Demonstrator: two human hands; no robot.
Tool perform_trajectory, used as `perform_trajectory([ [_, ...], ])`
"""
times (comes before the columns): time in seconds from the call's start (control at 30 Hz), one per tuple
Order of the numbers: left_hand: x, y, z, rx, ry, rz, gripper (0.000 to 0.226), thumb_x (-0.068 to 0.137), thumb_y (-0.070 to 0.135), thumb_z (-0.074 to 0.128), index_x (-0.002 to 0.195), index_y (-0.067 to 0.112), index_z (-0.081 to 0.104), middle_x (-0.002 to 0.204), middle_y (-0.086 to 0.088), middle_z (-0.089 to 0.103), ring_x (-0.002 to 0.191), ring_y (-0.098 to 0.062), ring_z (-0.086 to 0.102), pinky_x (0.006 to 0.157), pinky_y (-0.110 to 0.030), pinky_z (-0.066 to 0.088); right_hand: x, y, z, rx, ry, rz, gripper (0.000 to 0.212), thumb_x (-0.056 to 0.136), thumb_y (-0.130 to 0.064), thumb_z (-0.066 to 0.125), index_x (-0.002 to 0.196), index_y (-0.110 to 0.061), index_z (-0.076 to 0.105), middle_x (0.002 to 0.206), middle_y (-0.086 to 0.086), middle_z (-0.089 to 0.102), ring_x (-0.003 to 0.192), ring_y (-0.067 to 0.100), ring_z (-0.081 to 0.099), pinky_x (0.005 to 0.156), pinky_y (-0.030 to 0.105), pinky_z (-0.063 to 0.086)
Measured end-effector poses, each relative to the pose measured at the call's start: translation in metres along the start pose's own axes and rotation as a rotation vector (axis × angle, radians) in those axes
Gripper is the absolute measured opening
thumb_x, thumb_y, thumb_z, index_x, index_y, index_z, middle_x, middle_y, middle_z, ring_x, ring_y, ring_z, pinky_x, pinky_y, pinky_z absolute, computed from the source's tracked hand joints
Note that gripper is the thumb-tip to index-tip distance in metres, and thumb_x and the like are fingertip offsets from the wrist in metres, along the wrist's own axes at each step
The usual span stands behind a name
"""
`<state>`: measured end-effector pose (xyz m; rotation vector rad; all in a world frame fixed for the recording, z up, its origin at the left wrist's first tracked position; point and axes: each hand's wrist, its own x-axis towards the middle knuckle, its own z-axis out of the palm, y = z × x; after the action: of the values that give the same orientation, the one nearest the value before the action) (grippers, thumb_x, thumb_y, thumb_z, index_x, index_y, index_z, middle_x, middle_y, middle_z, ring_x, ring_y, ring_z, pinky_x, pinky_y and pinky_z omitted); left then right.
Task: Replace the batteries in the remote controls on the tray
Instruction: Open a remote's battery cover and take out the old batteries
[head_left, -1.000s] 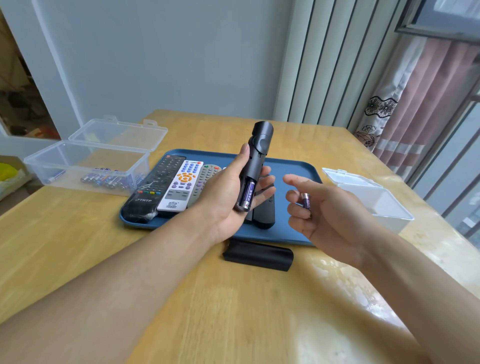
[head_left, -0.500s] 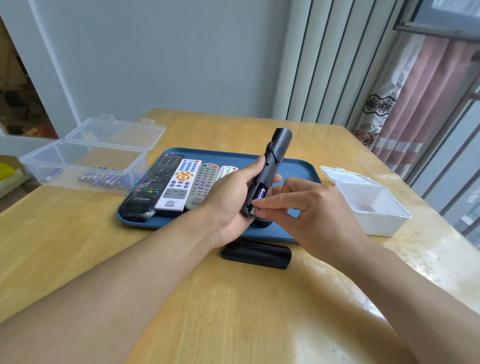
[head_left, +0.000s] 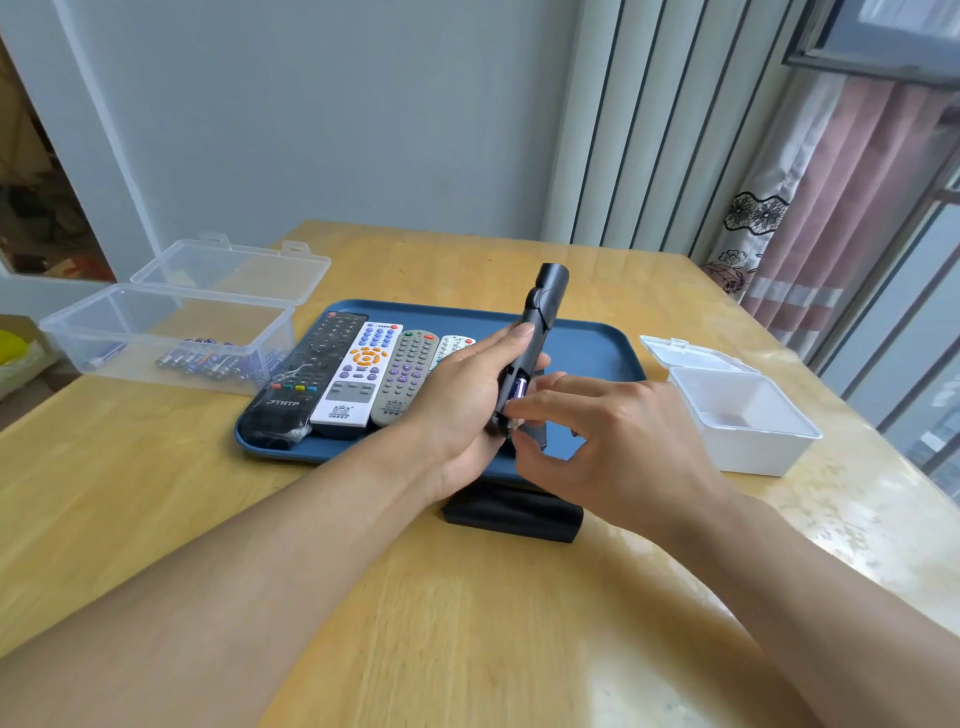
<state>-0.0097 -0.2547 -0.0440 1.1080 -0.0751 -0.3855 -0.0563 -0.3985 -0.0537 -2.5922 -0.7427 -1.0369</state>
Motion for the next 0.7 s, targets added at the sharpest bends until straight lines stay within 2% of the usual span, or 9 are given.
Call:
perform_trajectory([
  [0.1, 0.001, 0.001, -0.001, -0.048, 0.017, 0.008, 0.017, 0.101, 0.028, 0.060, 0.104, 0.014, 0.069, 0.102, -0.010, 0.066, 0.090, -0.023, 0.073, 0.078, -0.031, 0.060, -0.001, -0.001, 0.004, -0.007, 0.028, -0.014, 0.020, 0.080, -0.029, 0.064, 0.093, -0.033, 0.079, 0.079, -0.013, 0.075, 0.044, 0.014, 0.049, 0.042, 0.022, 0.041],
  [0.13, 0.002, 0.001, -0.002, -0.057, 0.019, 0.007, 0.016, 0.101, 0.028, 0.060, 0.103, 0.014, 0.069, 0.103, -0.010, 0.066, 0.091, -0.023, 0.073, 0.080, -0.032, 0.060, -0.001, -0.001, 0.004, -0.001, 0.022, -0.022, 0.021, 0.080, -0.028, 0.064, 0.094, -0.032, 0.079, 0.080, -0.013, 0.075, 0.043, 0.011, 0.045, 0.042, 0.021, 0.041],
  [0.2, 0.003, 0.002, -0.003, -0.063, 0.028, -0.004, 0.017, 0.101, 0.028, 0.061, 0.105, 0.013, 0.068, 0.102, -0.011, 0.067, 0.092, -0.024, 0.074, 0.075, -0.031, 0.061, -0.002, 0.000, 0.004, -0.004, 0.003, -0.054, 0.022, 0.080, -0.027, 0.067, 0.098, -0.032, 0.079, 0.084, -0.015, 0.076, 0.048, 0.007, 0.037, 0.044, 0.018, 0.038],
  [0.33, 0.003, 0.003, -0.003, -0.038, 0.045, -0.041, 0.026, 0.101, 0.031, 0.060, 0.111, 0.009, 0.067, 0.097, -0.010, 0.069, 0.084, -0.024, 0.071, 0.070, -0.033, 0.056, -0.001, 0.010, 0.003, -0.019, -0.051, -0.126, 0.021, 0.082, -0.028, 0.078, 0.103, -0.032, 0.079, 0.097, -0.015, 0.075, 0.061, 0.007, 0.060, 0.047, 0.017, 0.039],
  [0.43, 0.005, -0.001, -0.003, -0.009, 0.056, -0.037, 0.035, 0.101, 0.036, 0.059, 0.112, 0.005, 0.070, 0.097, -0.012, 0.070, 0.084, -0.028, 0.065, 0.068, -0.035, 0.048, 0.000, 0.012, 0.003, 0.074, -0.054, -0.109, 0.015, 0.091, -0.031, 0.069, 0.102, -0.029, 0.079, 0.099, -0.013, 0.069, 0.066, -0.004, 0.055, 0.052, 0.016, 0.040],
  [0.5, 0.007, -0.001, -0.004, -0.033, 0.105, -0.004, 0.038, 0.102, 0.037, 0.058, 0.114, 0.003, 0.070, 0.100, -0.014, 0.072, 0.088, -0.030, 0.069, 0.067, -0.035, 0.052, 0.000, 0.008, 0.002, 0.225, -0.053, 0.004, 0.016, 0.091, -0.030, 0.070, 0.103, -0.027, 0.079, 0.101, -0.010, 0.065, 0.066, -0.011, 0.048, 0.061, 0.008, 0.037],
  [0.53, 0.007, 0.001, -0.005, -0.054, 0.136, 0.016, 0.039, 0.102, 0.037, 0.058, 0.115, 0.002, 0.069, 0.100, -0.014, 0.072, 0.084, -0.029, 0.071, 0.065, -0.033, 0.055, 0.002, 0.006, 0.000, 0.336, -0.052, 0.092, 0.014, 0.091, -0.027, 0.070, 0.102, -0.027, 0.078, 0.103, -0.009, 0.066, 0.063, -0.007, 0.048, 0.062, 0.008, 0.036],
  [0.6, 0.009, 0.005, -0.006, -0.119, 0.186, 0.050, 0.036, 0.102, 0.032, 0.058, 0.116, 0.000, 0.065, 0.099, -0.016, 0.071, 0.078, -0.028, 0.073, 0.066, -0.034, 0.061, 0.006, 0.003, -0.006, 0.648, -0.111, 0.306, 0.011, 0.096, -0.023, 0.062, 0.098, -0.028, 0.071, 0.103, -0.001, 0.070, 0.053, 0.006, 0.041, 0.057, 0.014, 0.034],
  [0.7, 0.011, 0.008, -0.009, -0.165, 0.208, 0.058, 0.037, 0.103, 0.029, 0.058, 0.123, -0.001, 0.061, 0.097, -0.017, 0.071, 0.092, -0.032, 0.075, 0.081, -0.040, 0.064, 0.008, 0.009, -0.012, 1.061, -0.255, 0.597, 0.019, 0.103, -0.024, 0.047, 0.105, -0.008, 0.058, 0.089, 0.008, 0.071, 0.054, 0.018, 0.030, 0.047, 0.022, 0.029],
])
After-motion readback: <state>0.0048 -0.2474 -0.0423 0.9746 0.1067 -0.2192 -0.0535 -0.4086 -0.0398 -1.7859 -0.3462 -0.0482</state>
